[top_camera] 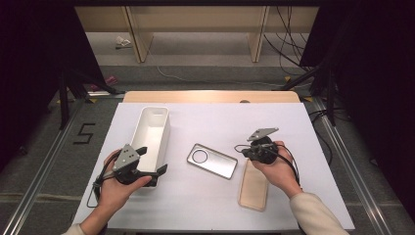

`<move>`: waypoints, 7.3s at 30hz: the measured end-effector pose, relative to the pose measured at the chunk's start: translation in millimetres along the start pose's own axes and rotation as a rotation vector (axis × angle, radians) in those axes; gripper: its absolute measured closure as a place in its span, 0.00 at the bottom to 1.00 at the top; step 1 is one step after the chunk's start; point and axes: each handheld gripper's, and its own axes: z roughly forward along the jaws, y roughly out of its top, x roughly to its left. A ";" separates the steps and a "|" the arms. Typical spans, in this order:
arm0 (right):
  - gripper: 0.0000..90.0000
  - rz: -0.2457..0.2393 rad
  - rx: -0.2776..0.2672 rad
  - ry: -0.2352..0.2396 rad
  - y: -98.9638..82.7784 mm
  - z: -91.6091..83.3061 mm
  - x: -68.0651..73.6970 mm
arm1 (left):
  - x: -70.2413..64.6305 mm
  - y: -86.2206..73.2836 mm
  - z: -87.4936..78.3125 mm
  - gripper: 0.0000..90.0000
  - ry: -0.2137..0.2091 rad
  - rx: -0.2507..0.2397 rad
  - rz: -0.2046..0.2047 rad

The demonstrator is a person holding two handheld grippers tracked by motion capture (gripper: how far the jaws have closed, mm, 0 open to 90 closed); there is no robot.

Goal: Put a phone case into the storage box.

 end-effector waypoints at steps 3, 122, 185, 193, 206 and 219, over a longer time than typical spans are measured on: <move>1.00 0.000 0.040 0.005 7.7 13.5 -1.4 | 0.1 -0.1 0.0 0.06 0.001 0.001 -0.001; 0.37 -0.600 0.341 0.144 39.1 40.6 105.8 | -2.1 -0.8 0.2 0.06 -0.011 -0.001 -0.001; 0.82 -0.715 0.509 0.249 58.6 68.7 142.7 | -3.5 -1.0 1.4 0.06 -0.024 0.001 0.002; 0.91 -0.704 0.508 0.257 58.1 67.9 143.9 | -3.8 -1.0 1.4 0.07 -0.025 0.001 0.004; 0.98 -0.712 0.509 0.255 57.8 67.8 144.2 | -3.6 -0.9 1.2 0.07 -0.026 0.001 0.007; 0.99 -0.705 0.497 0.265 56.7 66.8 141.9 | -3.5 -0.9 0.8 0.07 -0.028 0.001 0.006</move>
